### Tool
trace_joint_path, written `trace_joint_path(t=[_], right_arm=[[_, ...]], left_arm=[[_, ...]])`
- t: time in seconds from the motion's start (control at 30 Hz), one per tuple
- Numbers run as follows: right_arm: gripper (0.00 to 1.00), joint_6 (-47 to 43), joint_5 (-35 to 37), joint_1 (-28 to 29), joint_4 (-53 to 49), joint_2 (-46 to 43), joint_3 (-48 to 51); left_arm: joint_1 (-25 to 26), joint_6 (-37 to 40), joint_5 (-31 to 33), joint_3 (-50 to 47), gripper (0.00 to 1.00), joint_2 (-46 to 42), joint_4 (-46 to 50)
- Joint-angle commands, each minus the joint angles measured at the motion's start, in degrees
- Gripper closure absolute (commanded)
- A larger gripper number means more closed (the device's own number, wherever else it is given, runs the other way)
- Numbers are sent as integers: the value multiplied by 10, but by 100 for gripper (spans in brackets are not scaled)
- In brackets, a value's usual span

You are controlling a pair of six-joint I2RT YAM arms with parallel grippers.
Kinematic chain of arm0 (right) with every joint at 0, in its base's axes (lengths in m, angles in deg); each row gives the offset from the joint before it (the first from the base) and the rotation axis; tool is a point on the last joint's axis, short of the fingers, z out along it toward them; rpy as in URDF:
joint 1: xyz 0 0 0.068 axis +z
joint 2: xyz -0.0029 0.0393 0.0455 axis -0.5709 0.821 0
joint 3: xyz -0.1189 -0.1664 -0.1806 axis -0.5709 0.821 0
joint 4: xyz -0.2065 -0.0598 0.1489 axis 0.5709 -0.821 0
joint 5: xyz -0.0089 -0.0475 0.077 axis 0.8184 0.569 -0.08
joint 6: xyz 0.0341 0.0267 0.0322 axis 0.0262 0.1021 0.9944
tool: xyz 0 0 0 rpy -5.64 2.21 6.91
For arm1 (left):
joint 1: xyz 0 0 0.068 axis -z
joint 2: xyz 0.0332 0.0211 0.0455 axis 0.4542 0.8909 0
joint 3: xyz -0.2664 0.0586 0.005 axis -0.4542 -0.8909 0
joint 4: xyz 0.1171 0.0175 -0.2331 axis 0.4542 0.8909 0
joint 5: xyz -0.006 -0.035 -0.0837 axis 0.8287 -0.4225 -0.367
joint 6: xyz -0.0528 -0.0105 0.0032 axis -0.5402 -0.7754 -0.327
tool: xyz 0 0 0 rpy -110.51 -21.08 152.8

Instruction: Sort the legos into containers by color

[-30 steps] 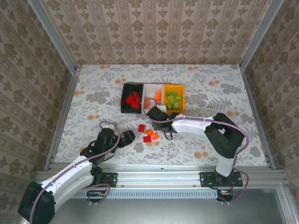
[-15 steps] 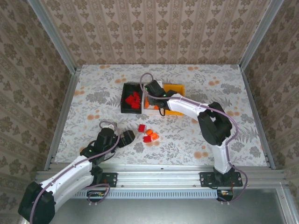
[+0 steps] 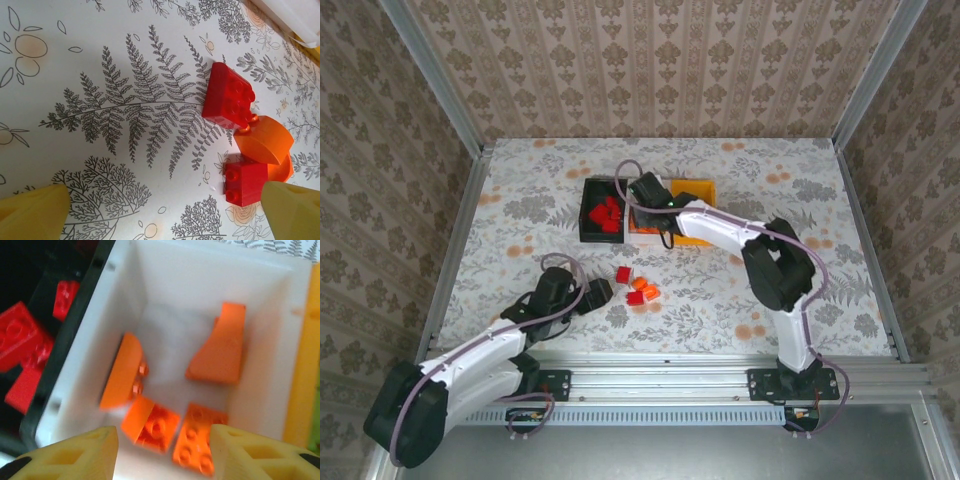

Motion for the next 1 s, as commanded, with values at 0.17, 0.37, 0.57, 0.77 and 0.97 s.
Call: trace_joint_path(t=[0.17, 0.37, 0.57, 0.77, 0.97], right_arm=[[47, -21, -70, 81, 18, -124, 175], [40, -25, -91, 121, 30, -104, 205], [39, -35, -102, 123, 24, -69, 196], [43, -31, -114, 123, 29, -51, 200], [62, -22, -72, 123, 36, -49, 202]], left_arm=[[0, 4, 12, 18, 0, 12, -18], [-1, -3, 9, 30, 0, 15, -7], [0, -15, 9, 24, 0, 5, 3], [0, -20, 11, 24, 0, -10, 11], [1, -19, 12, 23, 0, -19, 19]])
